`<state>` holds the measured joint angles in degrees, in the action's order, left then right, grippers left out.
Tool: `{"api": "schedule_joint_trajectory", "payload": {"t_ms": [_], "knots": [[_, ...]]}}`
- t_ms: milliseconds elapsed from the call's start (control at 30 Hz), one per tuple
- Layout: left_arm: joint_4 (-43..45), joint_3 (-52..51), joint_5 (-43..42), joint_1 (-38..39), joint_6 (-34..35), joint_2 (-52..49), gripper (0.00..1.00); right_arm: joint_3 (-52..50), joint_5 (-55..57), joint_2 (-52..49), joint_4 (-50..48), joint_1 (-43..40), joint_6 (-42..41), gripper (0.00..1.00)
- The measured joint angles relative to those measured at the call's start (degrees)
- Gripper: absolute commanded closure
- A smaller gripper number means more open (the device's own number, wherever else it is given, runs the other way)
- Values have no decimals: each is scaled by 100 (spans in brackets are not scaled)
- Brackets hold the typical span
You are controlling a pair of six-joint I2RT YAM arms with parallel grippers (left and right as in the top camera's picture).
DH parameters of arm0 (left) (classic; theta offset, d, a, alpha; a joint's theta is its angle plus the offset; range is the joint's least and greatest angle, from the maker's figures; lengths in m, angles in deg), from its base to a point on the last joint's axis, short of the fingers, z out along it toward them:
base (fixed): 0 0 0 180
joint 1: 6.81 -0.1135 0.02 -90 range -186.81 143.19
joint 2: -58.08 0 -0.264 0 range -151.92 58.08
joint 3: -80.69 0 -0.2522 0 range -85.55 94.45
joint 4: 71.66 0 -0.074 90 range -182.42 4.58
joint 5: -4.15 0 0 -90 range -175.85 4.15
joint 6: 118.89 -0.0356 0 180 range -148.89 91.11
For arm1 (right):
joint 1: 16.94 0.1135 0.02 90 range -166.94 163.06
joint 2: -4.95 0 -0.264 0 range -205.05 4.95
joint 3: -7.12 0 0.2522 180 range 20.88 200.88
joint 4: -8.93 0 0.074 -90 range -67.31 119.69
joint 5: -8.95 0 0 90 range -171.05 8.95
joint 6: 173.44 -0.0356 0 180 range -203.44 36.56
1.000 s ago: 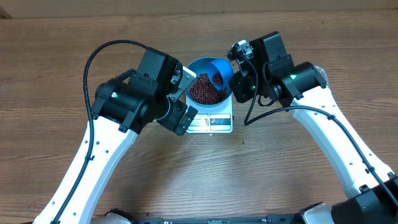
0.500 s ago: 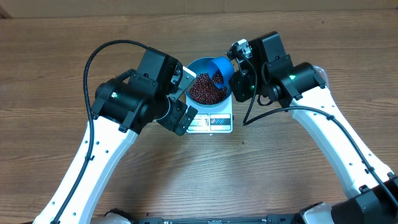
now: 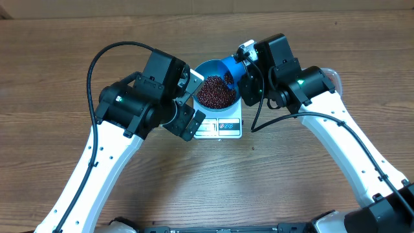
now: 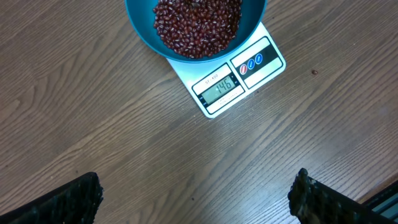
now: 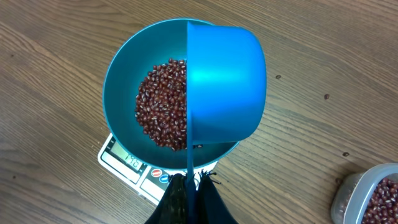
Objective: Scoop item into bowl and weigh 150g on scale
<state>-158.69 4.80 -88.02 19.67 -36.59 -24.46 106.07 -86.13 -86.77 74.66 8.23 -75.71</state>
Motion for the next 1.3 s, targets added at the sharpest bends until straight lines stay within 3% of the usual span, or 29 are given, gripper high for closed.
{"api": "schedule_joint_trajectory", "payload": {"t_ms": [1300], "knots": [[2,0,0,0,0,0,1,0,-308,0,11,0,-24,96]]}}
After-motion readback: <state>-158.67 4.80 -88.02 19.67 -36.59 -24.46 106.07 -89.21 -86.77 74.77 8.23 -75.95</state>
